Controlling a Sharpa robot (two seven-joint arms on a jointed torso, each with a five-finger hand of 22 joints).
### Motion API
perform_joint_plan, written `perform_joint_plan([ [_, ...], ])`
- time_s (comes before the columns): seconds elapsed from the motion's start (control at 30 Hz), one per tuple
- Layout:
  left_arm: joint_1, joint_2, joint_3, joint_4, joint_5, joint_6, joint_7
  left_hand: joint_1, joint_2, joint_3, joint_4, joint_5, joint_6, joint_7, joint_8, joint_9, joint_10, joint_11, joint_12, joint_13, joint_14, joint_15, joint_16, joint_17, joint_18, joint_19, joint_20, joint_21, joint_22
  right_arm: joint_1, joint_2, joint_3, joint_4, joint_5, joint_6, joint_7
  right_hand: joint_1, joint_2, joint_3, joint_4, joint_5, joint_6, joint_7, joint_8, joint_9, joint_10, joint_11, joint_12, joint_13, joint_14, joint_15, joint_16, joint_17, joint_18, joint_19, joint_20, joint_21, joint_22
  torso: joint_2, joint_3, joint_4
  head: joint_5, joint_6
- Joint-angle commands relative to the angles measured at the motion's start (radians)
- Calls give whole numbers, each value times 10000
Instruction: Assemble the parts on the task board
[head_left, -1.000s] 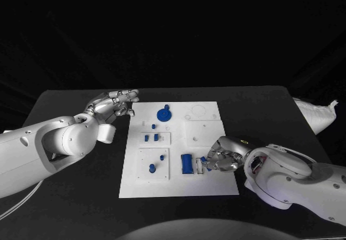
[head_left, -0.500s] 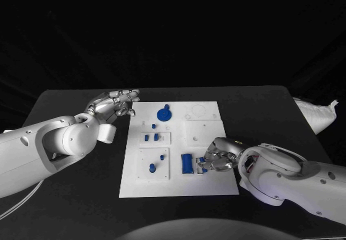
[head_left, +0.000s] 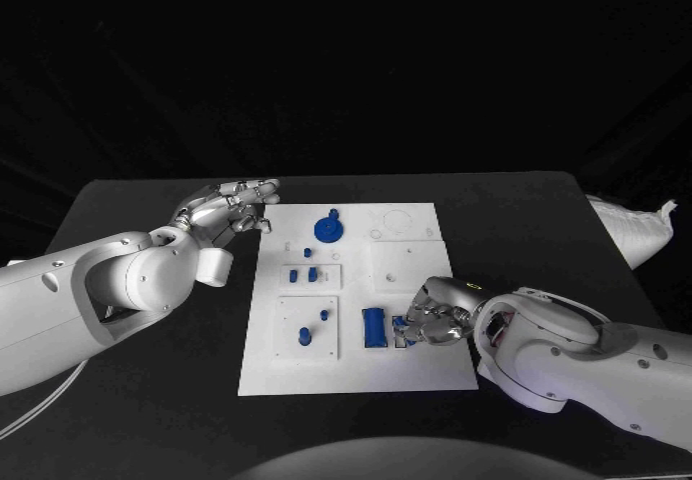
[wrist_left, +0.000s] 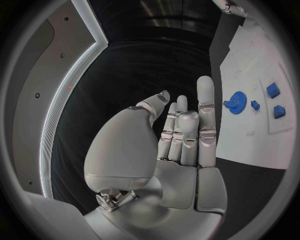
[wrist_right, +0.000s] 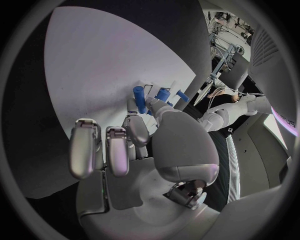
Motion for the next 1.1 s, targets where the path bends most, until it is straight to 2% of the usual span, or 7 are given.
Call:
perform_joint_plan([
  [0.03,3,12,5,25,-37,188,26,-48,-12,-71,-8,40,-83,19,47,-6,-71,-10,39,14,-97,2,-57,-19,100,-56,-1,-64,-12,-15,11,-4,12,31,115,-9,-35,80,-69,7,95,119,-19,76,35,104,-22,136,87,927,-94,43,1977,-194,145,-54,30,13,-1,2,9,-5,9],
  [0.3,3,20,5,22,-37,198,16,-48,-12,-71,-8,40,-83,19,47,-6,-71,-10,39,14,-97,2,-57,-19,100,-56,-1,-64,-12,-14,16,-4,-4,46,125,1,-344,296,-376,373,154,320,-101,201,159,179,-89,289,202,948,-152,118,2082,-212,169,-108,92,111,5,1,2,-20,15],
  [0.37,3,21,5,25,-37,202,13,-48,-12,-71,-8,40,-83,19,47,-6,-71,-10,39,14,-97,2,-57,-19,100,-56,-1,-64,-12,-14,20,-4,-9,51,124,4,-540,332,-596,585,351,346,-122,226,197,203,-108,322,233,953,-167,139,2112,-220,180,-124,118,152,5,-2,5,-26,15],
  [0.6,3,18,5,28,-37,206,1,-48,-12,-71,-8,40,-83,19,47,-6,-71,-10,39,14,-97,2,-57,-19,100,-56,-1,-64,-12,-14,26,-4,-22,56,106,14,-600,372,-810,718,402,366,-142,254,242,223,-124,352,265,961,-184,167,2152,-229,193,-142,150,203,-2,-5,14,-19,4],
  [0.73,3,14,5,31,-38,213,-11,-48,-12,-71,-8,40,-83,19,47,-6,-71,-10,39,14,-97,2,-57,-19,100,-56,-1,-64,-12,-14,35,-4,-30,55,107,24,-592,350,-954,761,312,361,-148,265,268,229,-130,353,276,962,-191,173,2161,-229,192,-149,153,209,0,-8,9,-5,-4],
  [0.97,3,7,5,34,-38,226,-32,-67,-11,-79,4,39,-90,22,53,-6,-83,-6,53,14,-104,6,-58,-30,99,-59,2,-67,-13,-13,17,-4,-26,45,116,40,-556,351,-1371,929,-173,341,-159,289,342,238,-137,338,300,962,-198,176,2167,-232,191,-158,165,232,-3,-5,7,-1,-18],
  [1.1,3,5,4,32,-38,228,-33,-69,-12,-81,6,39,-93,23,54,-7,-87,-6,55,14,-109,7,-63,-43,99,-60,3,-68,-13,-13,-71,-3,-16,45,-70,83,-410,325,-1526,906,-337,309,-154,288,370,232,-134,319,305,956,-196,157,2140,-227,180,-159,149,211,-8,0,-2,8,6],
])
